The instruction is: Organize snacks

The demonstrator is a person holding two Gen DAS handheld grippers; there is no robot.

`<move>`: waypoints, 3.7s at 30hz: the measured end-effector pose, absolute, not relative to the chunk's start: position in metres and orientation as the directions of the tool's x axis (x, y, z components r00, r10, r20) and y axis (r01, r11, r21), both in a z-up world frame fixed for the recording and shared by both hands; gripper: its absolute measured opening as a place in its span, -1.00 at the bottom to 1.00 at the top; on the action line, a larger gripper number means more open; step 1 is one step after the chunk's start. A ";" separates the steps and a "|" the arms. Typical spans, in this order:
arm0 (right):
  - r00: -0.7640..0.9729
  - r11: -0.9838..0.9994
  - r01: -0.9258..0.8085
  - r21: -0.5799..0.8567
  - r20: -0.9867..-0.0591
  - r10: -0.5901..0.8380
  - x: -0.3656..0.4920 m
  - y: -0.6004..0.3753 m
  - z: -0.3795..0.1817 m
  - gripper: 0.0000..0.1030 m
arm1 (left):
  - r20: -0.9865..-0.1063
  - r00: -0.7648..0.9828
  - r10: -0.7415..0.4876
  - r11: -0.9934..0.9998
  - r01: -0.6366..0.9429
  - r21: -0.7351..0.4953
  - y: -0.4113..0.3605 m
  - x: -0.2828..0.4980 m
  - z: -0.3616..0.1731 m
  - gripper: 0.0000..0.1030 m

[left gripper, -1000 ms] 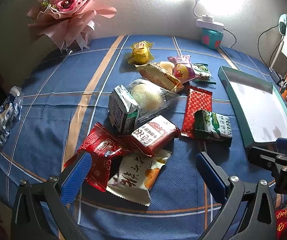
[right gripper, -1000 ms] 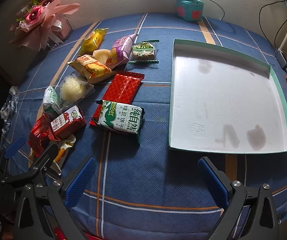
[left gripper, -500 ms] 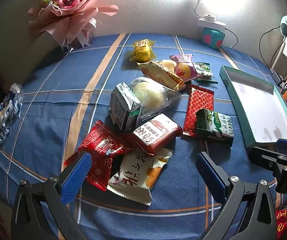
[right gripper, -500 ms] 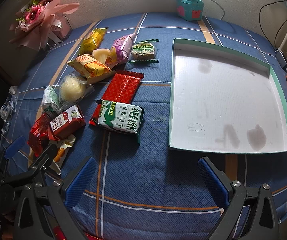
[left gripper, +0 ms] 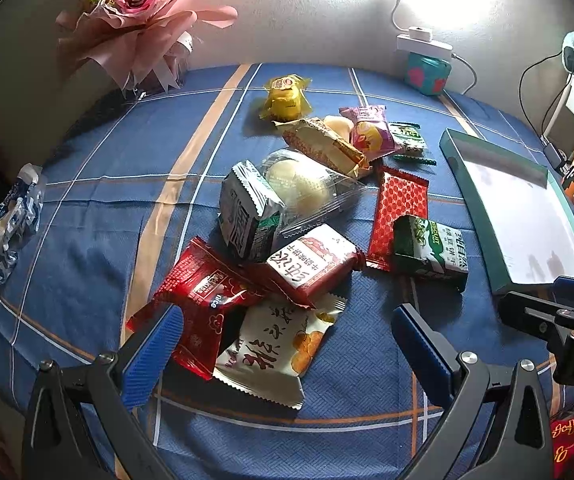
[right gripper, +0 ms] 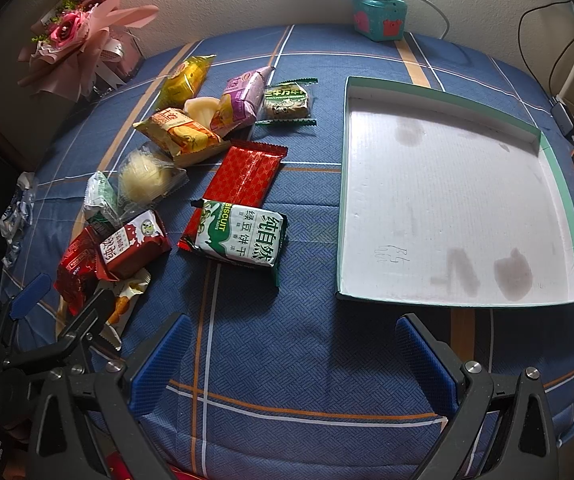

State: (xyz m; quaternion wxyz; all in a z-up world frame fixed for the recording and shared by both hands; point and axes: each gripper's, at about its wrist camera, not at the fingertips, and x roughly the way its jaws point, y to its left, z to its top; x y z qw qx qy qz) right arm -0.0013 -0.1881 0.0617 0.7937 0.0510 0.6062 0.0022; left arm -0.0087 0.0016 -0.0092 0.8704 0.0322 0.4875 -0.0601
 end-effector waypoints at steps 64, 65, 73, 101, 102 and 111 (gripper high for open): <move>0.186 0.990 -0.078 0.117 -0.974 0.130 0.032 -0.025 -0.022 0.09 | -0.914 0.356 -0.192 0.981 0.052 -0.186 0.085 0.037 -0.042 0.78; 0.189 0.990 -0.072 0.125 -0.972 0.137 0.031 -0.028 -0.023 0.06 | -0.914 0.356 -0.193 0.981 0.053 -0.187 0.084 0.037 -0.042 0.75; 0.197 0.985 -0.026 0.170 -0.965 0.171 0.024 -0.078 -0.016 0.05 | -0.908 0.343 -0.240 0.970 0.049 -0.237 0.080 0.037 -0.049 0.01; 0.444 0.958 0.113 0.263 -0.876 0.189 -0.015 -0.216 0.107 0.04 | -0.804 0.476 -0.357 0.933 0.145 -0.329 -0.018 0.046 0.066 -0.31; 0.455 0.957 0.137 0.254 -0.875 0.167 -0.015 -0.224 0.109 0.04 | -0.802 0.472 -0.366 0.930 0.154 -0.334 -0.027 0.048 0.067 -0.31; 0.478 0.911 0.366 0.188 -0.879 -0.011 -0.001 -0.296 0.106 0.04 | -0.780 0.425 -0.459 0.888 0.256 -0.383 -0.118 0.075 0.074 -0.31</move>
